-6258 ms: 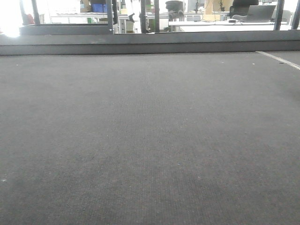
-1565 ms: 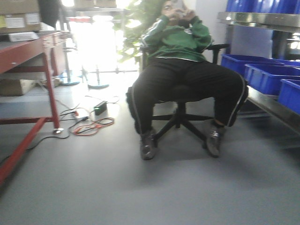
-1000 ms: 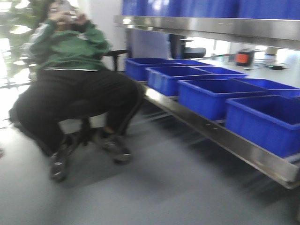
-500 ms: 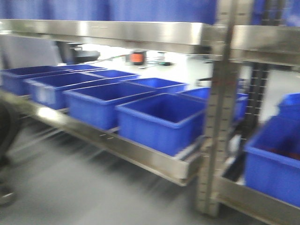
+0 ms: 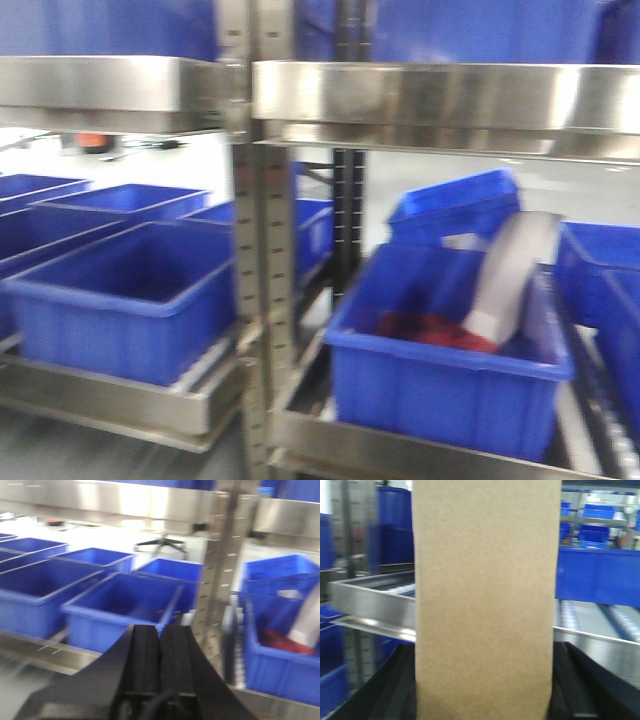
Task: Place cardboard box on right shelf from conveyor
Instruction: 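Carry the box in the right gripper to the steel shelf rack, then raise the held box with the right gripper above the upper shelf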
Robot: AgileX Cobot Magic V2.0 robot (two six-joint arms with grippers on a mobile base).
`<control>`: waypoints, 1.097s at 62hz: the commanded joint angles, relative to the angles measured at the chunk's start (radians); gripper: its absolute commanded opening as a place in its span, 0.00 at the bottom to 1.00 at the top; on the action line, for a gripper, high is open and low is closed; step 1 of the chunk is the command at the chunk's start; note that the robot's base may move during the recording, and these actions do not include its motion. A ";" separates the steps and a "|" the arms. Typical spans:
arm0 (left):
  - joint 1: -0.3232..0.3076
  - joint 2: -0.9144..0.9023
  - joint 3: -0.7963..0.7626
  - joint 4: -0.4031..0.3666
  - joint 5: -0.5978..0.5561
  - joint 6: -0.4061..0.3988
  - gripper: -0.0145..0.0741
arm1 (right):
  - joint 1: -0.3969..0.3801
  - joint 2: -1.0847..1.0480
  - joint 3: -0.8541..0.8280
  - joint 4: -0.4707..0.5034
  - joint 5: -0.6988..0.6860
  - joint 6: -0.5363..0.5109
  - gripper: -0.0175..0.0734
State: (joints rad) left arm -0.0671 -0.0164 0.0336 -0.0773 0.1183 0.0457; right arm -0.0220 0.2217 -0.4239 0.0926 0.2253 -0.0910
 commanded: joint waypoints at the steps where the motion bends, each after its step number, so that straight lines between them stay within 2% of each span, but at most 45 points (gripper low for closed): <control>1: -0.005 -0.005 0.006 -0.006 -0.085 0.000 0.03 | -0.004 0.010 -0.030 0.001 -0.100 -0.012 0.24; 68: -0.005 -0.005 0.006 -0.006 -0.085 0.000 0.03 | -0.004 0.010 -0.030 0.001 -0.100 -0.012 0.24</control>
State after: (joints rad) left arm -0.0671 -0.0164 0.0336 -0.0773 0.1183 0.0457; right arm -0.0220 0.2217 -0.4239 0.0926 0.2253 -0.0910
